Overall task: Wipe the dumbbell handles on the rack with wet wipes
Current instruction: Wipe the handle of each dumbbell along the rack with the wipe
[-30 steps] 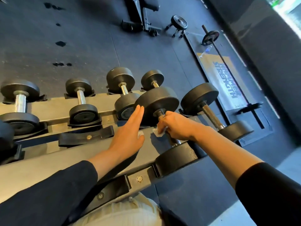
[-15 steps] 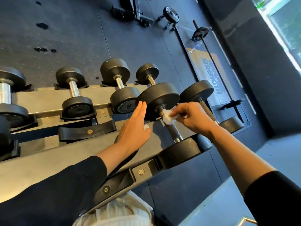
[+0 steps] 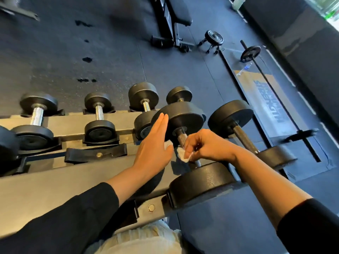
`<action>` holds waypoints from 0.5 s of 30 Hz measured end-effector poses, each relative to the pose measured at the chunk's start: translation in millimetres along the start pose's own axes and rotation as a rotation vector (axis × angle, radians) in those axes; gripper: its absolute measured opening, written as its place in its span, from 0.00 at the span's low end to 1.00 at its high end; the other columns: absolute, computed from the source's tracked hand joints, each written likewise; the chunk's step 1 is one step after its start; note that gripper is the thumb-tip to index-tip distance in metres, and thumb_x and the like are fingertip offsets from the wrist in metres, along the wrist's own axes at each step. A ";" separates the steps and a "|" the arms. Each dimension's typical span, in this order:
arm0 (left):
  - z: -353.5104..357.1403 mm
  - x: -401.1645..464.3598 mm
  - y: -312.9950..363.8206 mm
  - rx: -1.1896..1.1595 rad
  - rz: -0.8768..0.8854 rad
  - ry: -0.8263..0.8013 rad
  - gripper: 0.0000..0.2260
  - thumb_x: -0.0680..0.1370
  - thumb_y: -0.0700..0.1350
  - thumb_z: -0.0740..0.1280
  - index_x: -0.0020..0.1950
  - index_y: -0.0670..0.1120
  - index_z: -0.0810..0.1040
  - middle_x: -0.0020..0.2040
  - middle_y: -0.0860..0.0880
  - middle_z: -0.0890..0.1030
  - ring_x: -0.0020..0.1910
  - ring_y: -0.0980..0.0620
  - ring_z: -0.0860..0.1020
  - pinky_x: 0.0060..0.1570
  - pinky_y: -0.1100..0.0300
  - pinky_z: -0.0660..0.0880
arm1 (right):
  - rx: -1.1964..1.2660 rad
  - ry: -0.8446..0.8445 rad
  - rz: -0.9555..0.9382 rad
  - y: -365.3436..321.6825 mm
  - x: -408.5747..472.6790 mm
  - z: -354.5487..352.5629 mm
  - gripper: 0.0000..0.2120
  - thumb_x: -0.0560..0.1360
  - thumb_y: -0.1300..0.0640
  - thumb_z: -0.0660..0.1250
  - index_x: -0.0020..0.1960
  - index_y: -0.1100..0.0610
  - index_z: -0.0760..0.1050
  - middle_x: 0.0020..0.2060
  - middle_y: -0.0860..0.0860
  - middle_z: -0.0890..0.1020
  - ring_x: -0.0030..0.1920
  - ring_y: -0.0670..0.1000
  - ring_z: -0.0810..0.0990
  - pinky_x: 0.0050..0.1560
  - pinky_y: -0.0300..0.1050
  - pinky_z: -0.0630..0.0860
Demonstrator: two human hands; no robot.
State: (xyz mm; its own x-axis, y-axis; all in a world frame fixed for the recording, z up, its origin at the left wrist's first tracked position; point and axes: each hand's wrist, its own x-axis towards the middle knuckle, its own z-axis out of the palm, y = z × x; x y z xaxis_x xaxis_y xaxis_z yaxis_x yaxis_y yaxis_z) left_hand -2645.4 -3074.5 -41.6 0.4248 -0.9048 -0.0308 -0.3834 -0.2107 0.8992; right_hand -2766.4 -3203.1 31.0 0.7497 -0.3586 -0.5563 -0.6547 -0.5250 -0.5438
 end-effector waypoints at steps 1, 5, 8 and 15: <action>7.0 1.7 6.5 -0.001 -0.009 0.027 0.35 0.78 0.40 0.64 0.79 0.51 0.46 0.79 0.54 0.46 0.76 0.57 0.48 0.71 0.61 0.52 | 0.039 -0.033 -0.016 2.6 -1.6 -3.2 0.08 0.68 0.68 0.71 0.37 0.56 0.82 0.44 0.53 0.83 0.47 0.48 0.80 0.54 0.45 0.78; 34.3 -0.7 26.7 -0.021 -0.085 0.096 0.36 0.78 0.40 0.64 0.78 0.54 0.45 0.78 0.58 0.42 0.66 0.67 0.50 0.62 0.71 0.53 | 0.125 -0.153 -0.102 20.4 -18.2 -15.4 0.13 0.69 0.70 0.68 0.34 0.53 0.81 0.41 0.56 0.83 0.43 0.49 0.80 0.50 0.42 0.78; 41.9 -1.4 35.2 0.003 -0.137 0.130 0.36 0.79 0.40 0.63 0.78 0.54 0.44 0.78 0.58 0.41 0.63 0.68 0.51 0.58 0.78 0.52 | 0.155 -0.062 -0.151 38.2 -23.6 -19.0 0.07 0.70 0.67 0.70 0.39 0.57 0.82 0.41 0.55 0.83 0.42 0.48 0.80 0.50 0.43 0.79; 44.4 -5.3 57.3 0.097 -0.240 0.188 0.34 0.79 0.40 0.64 0.78 0.52 0.48 0.78 0.55 0.48 0.75 0.58 0.52 0.61 0.74 0.53 | 0.003 0.370 -0.247 60.7 15.1 -15.9 0.15 0.72 0.62 0.70 0.57 0.53 0.77 0.46 0.48 0.78 0.43 0.47 0.77 0.51 0.41 0.76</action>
State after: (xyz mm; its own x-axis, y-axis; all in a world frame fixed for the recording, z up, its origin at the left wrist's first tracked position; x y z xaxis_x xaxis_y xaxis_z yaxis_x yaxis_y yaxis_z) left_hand -2706.1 -3098.2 -9.2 0.6533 -0.7425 -0.1479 -0.3263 -0.4524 0.8300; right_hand -2793.2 -3252.7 -0.4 0.8674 -0.4752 -0.1475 -0.4515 -0.6273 -0.6346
